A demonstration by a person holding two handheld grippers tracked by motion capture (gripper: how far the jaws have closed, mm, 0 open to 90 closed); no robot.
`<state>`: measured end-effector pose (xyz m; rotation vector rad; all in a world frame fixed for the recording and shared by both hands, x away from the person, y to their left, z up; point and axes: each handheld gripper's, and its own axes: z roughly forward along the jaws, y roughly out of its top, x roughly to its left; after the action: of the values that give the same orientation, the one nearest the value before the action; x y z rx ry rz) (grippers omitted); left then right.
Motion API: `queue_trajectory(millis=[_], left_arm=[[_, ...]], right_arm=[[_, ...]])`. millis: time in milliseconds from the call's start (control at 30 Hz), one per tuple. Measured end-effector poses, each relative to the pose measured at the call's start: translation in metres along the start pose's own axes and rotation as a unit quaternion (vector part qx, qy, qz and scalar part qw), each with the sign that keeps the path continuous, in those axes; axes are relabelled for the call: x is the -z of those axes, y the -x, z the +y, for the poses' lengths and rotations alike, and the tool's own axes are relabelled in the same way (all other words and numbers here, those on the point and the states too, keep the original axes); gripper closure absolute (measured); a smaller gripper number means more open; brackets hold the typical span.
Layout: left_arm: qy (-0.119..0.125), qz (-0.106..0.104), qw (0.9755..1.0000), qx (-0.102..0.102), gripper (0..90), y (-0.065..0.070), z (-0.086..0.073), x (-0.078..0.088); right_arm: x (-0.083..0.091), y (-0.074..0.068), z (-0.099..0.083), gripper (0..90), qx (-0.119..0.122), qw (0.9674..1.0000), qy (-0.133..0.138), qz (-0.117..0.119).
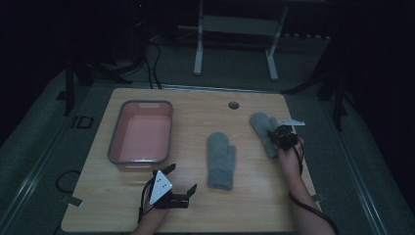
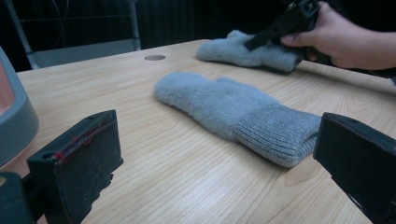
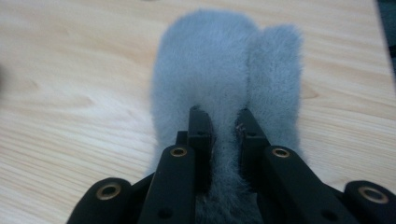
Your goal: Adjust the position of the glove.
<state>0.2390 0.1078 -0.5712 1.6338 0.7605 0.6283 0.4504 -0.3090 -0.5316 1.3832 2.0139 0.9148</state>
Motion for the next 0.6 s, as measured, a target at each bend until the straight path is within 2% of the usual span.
queue_trajectory(millis=[167,300,433,467,600], left_arm=[[-0.001,0.0,1.0,-0.002,1.2,0.0,0.0,0.0],[-0.001,0.0,1.0,-0.003,1.2,0.0,0.0,0.0],[-0.001,0.0,1.0,-0.002,1.2,0.0,0.0,0.0],[-0.001,0.0,1.0,-0.002,1.2,0.0,0.0,0.0],[-0.001,0.001,1.0,0.0,1.2,0.0,0.0,0.0]], right_arm=[[0.03,-0.006,0.006,80.7,-0.038,0.9988,0.029,-0.005],[0.055,-0.011,0.004,80.6,-0.053,0.9971,0.045,-0.031],[0.075,-0.017,-0.009,80.7,-0.08,0.9951,0.04,-0.043],[0.079,-0.019,-0.013,80.7,-0.079,0.995,0.038,-0.048],[0.094,-0.03,-0.029,80.6,-0.101,0.9926,0.037,-0.056]])
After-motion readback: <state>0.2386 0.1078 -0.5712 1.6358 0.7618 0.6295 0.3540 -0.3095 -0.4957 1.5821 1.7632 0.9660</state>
